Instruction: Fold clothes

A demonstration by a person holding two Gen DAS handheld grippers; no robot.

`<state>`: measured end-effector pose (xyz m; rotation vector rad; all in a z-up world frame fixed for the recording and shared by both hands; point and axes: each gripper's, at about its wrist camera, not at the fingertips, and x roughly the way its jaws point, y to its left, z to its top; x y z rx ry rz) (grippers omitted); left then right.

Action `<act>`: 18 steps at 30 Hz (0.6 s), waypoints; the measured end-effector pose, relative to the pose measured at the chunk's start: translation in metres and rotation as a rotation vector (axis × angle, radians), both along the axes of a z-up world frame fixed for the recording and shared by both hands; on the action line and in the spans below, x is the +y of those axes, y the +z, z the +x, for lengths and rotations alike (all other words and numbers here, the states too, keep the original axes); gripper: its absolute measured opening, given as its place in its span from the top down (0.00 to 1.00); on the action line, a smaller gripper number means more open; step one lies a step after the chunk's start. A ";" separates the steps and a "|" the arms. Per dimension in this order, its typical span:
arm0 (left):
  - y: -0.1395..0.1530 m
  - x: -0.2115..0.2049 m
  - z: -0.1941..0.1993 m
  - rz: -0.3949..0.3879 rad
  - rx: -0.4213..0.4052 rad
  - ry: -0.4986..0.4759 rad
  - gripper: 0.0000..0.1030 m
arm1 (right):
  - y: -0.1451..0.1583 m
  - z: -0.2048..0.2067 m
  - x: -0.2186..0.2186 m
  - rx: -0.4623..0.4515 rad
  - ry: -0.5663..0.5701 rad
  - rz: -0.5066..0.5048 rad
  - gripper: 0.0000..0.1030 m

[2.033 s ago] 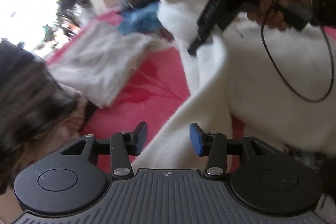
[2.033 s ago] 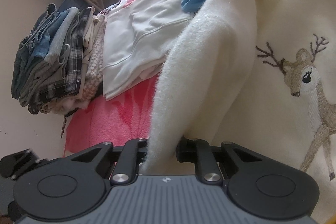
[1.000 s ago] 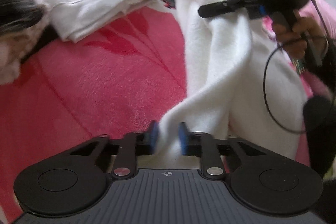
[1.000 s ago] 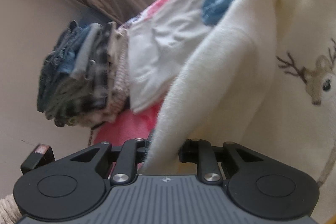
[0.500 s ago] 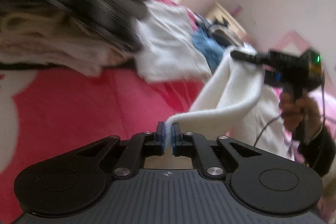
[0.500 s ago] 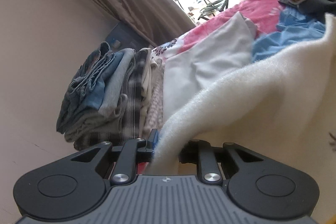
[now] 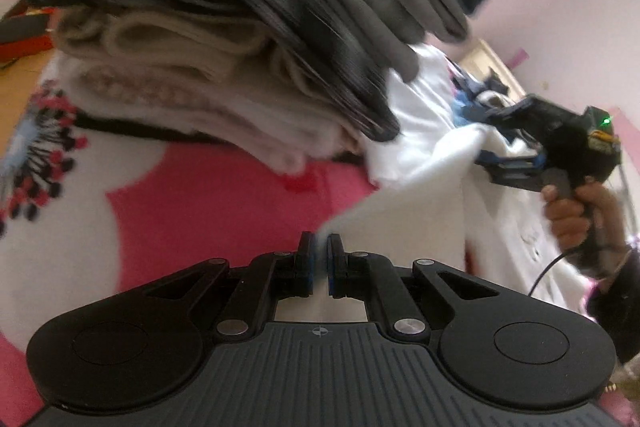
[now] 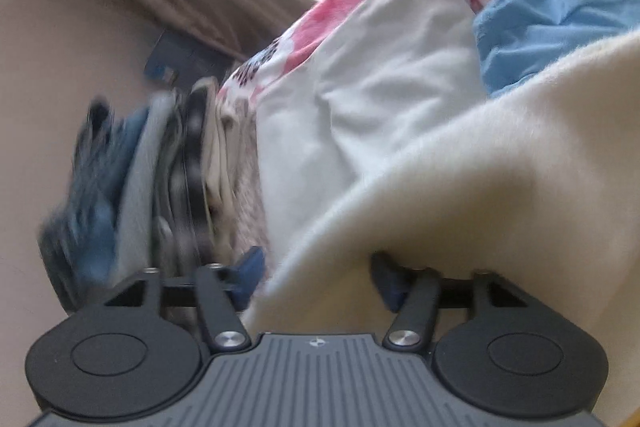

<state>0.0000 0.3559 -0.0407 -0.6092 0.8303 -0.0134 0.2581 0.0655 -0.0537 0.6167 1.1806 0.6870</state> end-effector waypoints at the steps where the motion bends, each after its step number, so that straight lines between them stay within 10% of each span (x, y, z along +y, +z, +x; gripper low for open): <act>1: -0.001 0.007 0.000 -0.002 0.005 0.028 0.96 | 0.001 0.007 -0.001 0.050 -0.021 0.015 0.29; 4: -0.005 0.021 0.003 0.016 0.033 0.100 0.93 | 0.004 0.023 -0.005 0.161 -0.057 0.097 0.24; 9: -0.004 0.016 0.007 0.186 0.057 0.120 0.90 | 0.009 0.015 -0.025 0.131 -0.069 0.323 0.16; 18: 0.005 0.047 -0.023 0.234 0.100 0.247 0.79 | 0.024 0.004 -0.080 0.141 -0.142 0.568 0.14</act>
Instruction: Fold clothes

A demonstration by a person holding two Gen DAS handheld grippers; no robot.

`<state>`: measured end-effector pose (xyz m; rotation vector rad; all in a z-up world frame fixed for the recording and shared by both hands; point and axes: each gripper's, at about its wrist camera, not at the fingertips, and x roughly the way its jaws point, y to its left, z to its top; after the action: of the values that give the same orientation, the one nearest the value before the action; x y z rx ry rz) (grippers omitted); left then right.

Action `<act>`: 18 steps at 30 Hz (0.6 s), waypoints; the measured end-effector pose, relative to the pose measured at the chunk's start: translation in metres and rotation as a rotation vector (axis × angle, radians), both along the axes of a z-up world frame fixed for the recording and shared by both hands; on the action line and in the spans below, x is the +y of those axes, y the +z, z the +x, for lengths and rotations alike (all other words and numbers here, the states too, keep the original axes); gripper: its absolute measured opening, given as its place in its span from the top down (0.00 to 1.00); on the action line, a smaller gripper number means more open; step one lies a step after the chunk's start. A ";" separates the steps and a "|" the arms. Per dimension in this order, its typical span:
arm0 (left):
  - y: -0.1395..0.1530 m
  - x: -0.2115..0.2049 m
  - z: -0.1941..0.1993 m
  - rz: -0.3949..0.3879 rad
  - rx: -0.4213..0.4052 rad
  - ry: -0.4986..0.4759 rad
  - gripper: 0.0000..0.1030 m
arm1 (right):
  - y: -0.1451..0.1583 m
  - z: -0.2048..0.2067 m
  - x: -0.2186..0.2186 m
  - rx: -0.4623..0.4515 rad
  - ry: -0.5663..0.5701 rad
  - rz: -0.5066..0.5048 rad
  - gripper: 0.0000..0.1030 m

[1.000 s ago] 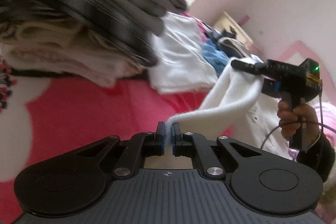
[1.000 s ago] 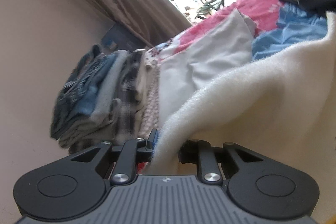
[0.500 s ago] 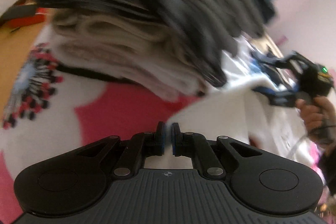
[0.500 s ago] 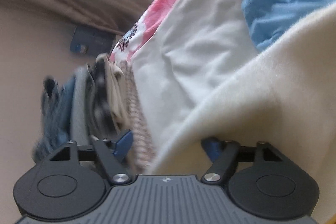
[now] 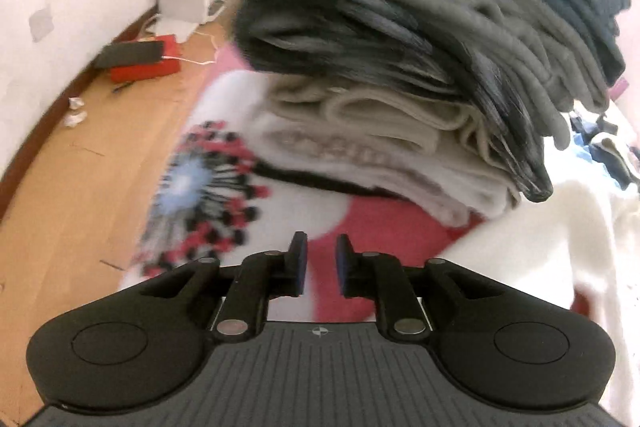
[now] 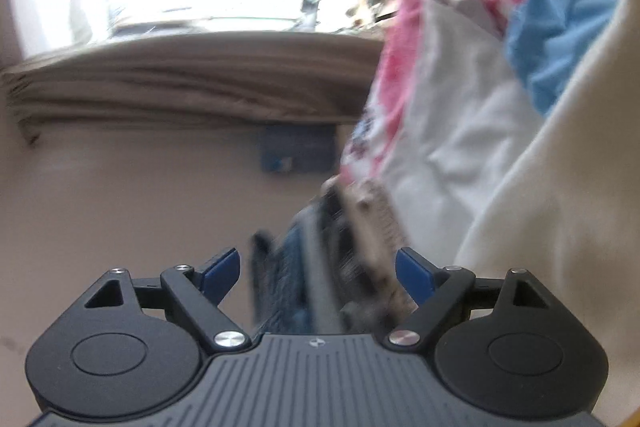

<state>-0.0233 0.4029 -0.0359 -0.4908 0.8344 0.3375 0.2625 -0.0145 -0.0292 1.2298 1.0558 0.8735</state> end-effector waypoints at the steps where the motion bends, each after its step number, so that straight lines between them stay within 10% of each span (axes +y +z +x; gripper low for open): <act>1: 0.003 0.002 -0.008 0.002 -0.001 0.008 0.76 | 0.007 -0.008 -0.007 -0.023 0.024 0.002 0.13; 11: -0.009 0.014 -0.094 -0.259 -0.021 0.124 0.51 | 0.050 -0.132 -0.122 -0.102 0.053 0.025 0.07; 18: -0.023 -0.031 -0.091 -0.185 0.049 0.042 0.44 | 0.037 -0.230 -0.181 -0.023 -0.016 0.020 0.06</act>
<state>-0.1144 0.3717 -0.0585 -0.6755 0.9082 0.3131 0.0329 -0.1959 0.0079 1.2405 1.0202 0.8859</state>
